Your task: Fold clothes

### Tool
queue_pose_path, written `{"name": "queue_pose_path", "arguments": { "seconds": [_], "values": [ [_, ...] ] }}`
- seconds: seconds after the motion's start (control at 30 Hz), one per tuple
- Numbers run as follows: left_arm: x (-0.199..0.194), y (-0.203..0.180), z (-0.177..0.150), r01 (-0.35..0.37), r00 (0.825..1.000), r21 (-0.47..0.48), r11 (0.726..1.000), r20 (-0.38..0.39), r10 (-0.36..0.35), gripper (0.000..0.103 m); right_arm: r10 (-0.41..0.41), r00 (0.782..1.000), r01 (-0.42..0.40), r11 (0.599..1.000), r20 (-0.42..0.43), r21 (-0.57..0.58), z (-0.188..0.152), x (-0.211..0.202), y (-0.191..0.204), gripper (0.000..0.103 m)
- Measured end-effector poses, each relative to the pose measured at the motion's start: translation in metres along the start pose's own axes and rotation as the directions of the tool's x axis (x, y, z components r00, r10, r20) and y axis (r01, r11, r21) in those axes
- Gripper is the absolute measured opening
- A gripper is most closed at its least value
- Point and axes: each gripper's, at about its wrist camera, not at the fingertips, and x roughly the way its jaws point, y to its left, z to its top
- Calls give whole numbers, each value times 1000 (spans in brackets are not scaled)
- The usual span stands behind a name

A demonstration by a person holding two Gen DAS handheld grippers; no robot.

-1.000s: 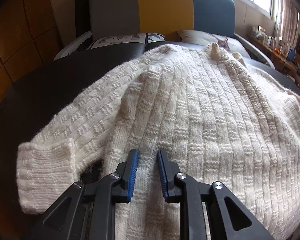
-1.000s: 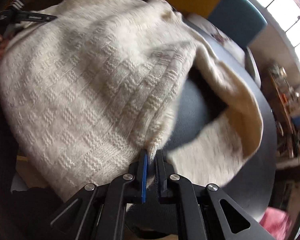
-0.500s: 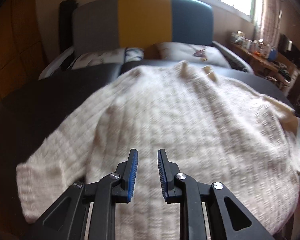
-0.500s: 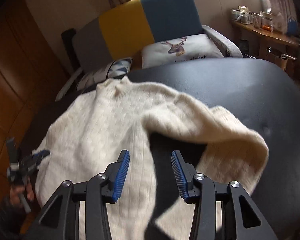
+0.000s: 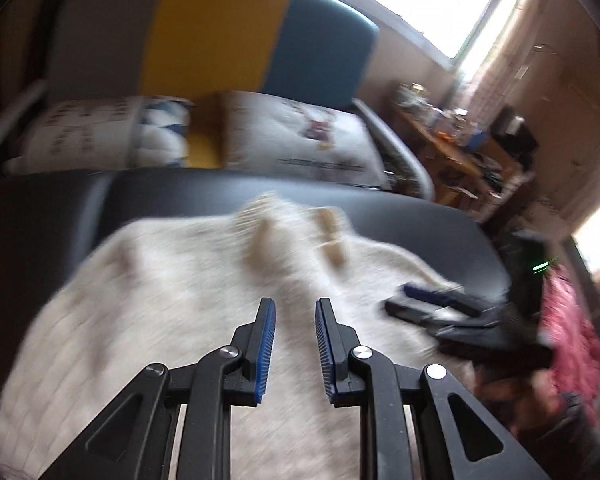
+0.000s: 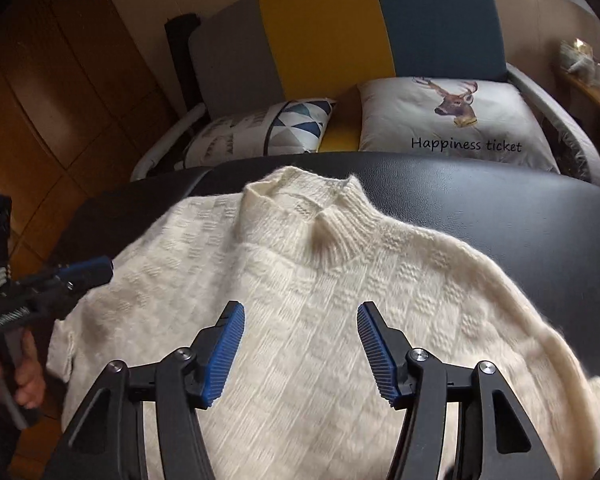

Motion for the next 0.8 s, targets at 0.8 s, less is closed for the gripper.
{"name": "queue_pose_path", "arguments": {
  "seconds": [0.8],
  "values": [
    [184, -20, 76, 305, 874, 14, 952, -402, -274, 19, 135, 987, -145, 983, 93, 109, -28, 9, -70, 62]
  ]
}}
